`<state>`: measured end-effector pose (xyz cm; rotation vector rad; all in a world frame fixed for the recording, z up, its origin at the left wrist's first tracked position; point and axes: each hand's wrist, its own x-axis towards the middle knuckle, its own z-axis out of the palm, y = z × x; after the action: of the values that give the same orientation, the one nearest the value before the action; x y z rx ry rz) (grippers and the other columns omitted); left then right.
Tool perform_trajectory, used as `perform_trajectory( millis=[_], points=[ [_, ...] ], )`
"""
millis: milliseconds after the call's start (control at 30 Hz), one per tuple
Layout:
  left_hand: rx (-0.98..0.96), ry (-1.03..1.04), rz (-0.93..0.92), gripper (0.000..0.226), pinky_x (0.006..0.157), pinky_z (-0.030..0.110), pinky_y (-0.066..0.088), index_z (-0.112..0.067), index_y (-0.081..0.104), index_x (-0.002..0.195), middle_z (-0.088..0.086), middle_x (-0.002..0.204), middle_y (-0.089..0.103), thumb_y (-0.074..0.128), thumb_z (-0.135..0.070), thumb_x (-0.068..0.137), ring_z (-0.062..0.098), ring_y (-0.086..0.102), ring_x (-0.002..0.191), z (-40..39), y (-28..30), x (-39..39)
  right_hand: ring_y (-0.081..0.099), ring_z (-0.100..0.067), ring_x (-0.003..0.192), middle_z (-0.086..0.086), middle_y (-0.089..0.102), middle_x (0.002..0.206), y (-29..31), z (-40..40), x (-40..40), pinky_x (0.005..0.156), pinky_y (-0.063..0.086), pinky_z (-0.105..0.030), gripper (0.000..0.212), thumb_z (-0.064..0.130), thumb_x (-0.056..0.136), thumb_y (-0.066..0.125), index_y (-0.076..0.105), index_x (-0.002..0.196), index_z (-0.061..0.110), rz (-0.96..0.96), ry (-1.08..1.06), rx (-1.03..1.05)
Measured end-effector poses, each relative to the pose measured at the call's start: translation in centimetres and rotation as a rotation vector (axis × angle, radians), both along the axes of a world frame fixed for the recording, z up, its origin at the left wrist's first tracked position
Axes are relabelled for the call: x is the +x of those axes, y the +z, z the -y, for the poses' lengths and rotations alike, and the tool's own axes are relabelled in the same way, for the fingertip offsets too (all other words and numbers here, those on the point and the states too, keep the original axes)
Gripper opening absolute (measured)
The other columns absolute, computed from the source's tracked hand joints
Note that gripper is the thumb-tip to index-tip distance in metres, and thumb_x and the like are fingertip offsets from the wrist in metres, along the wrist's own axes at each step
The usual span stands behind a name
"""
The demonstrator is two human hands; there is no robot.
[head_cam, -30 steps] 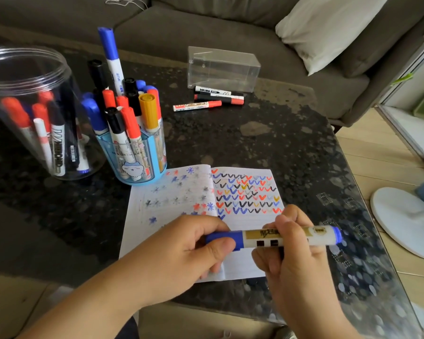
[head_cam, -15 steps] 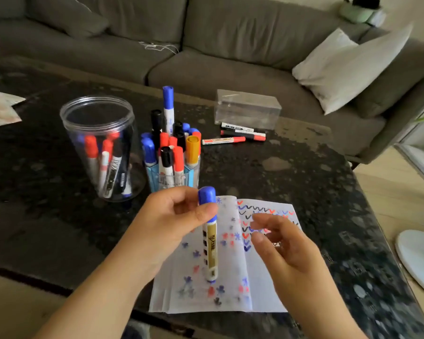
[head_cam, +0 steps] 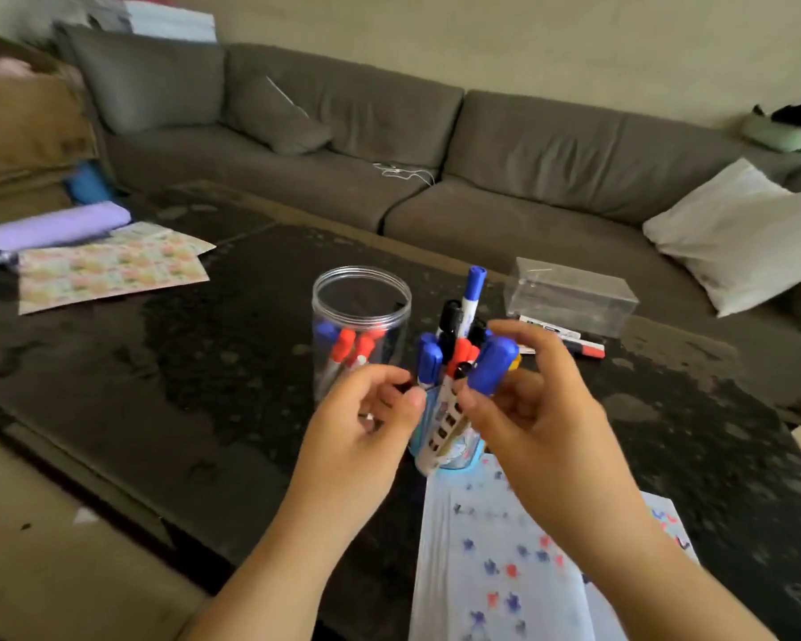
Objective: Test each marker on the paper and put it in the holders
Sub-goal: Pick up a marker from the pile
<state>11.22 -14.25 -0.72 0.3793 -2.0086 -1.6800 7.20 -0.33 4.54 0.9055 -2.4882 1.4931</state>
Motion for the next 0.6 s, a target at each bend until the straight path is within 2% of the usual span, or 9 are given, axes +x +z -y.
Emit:
perform_trajectory(
  millis=[67,100,167,267,367,433,500,600],
  points=[
    [-0.240,0.167,0.068,0.017,0.068,0.009,0.041,-0.032,0.055,0.096,-0.015,0.095,0.056,0.065,-0.028,0.083,0.002,0.056,0.087,1.5,-0.4,-0.3,0.066,-0.016,0.069,0.000,0.070,0.081,2.4,1.3,-1.0,0.066,0.054,-0.025,0.036,0.018,0.086,0.064,0.043,0.099,0.045,-0.056,-0.002,-0.097],
    [-0.294,0.213,0.080,0.021,0.070,0.010,0.039,-0.032,0.053,0.099,-0.014,0.098,0.054,0.065,-0.027,0.083,0.003,0.055,0.089,2.1,-0.6,-0.5,0.067,-0.016,0.069,-0.004,0.070,0.081,3.4,2.1,-1.6,0.066,0.055,-0.026,0.031,0.018,0.089,0.061,0.043,0.098,0.041,-0.069,0.008,-0.156],
    [-0.304,0.238,0.085,0.024,0.069,0.009,0.037,-0.030,0.052,0.105,-0.013,0.104,0.051,0.065,-0.025,0.084,0.003,0.052,0.093,2.8,-0.7,-0.7,0.068,-0.008,0.072,0.000,0.071,0.081,4.9,4.0,-3.1,0.070,0.055,-0.020,0.025,0.018,0.093,0.055,0.041,0.099,0.038,-0.093,0.031,-0.231],
    [-0.284,0.226,0.114,0.030,0.066,0.005,0.034,-0.027,0.052,0.114,-0.016,0.108,0.047,0.062,-0.026,0.087,-0.001,0.049,0.090,3.2,-0.8,-0.9,0.067,-0.002,0.072,0.004,0.069,0.082,5.3,7.1,-5.6,0.073,0.054,-0.017,0.014,0.020,0.098,0.047,0.040,0.106,0.030,-0.101,0.039,-0.213],
    [-0.253,0.217,0.105,0.027,0.064,0.005,0.035,-0.029,0.051,0.112,-0.017,0.108,0.048,0.062,-0.026,0.087,-0.006,0.049,0.083,3.4,-0.8,-1.1,0.064,-0.003,0.072,0.006,0.067,0.086,4.0,9.8,-7.5,0.069,0.051,-0.015,0.008,0.024,0.097,0.048,0.047,0.105,0.026,-0.124,0.001,-0.040],
    [-0.250,0.209,0.096,0.025,0.064,0.006,0.037,-0.032,0.050,0.108,-0.018,0.105,0.048,0.062,-0.026,0.087,-0.009,0.048,0.084,3.6,-0.9,-1.0,0.056,-0.005,0.078,0.003,0.062,0.096,3.0,10.9,-8.2,0.067,0.043,-0.014,0.014,0.024,0.096,0.051,0.056,0.108,0.021,-0.181,-0.010,0.147],
    [-0.244,0.197,0.101,0.024,0.065,0.007,0.038,-0.031,0.051,0.108,-0.020,0.102,0.047,0.061,-0.026,0.088,-0.008,0.049,0.085,3.8,-1.1,-1.0,0.048,-0.008,0.086,-0.001,0.057,0.106,2.3,11.4,-8.8,0.073,0.033,-0.014,0.021,0.023,0.096,0.051,0.063,0.111,0.015,-0.255,-0.003,0.315],
    [-0.236,0.188,0.115,0.025,0.066,0.008,0.040,-0.027,0.054,0.111,-0.017,0.103,0.052,0.061,-0.025,0.088,-0.002,0.053,0.087,4.0,-1.3,-1.1,0.050,-0.015,0.094,-0.005,0.049,0.113,1.7,11.6,-9.1,0.081,0.035,-0.021,0.027,0.022,0.098,0.047,0.067,0.111,0.009,-0.240,0.007,0.507]
  ],
)
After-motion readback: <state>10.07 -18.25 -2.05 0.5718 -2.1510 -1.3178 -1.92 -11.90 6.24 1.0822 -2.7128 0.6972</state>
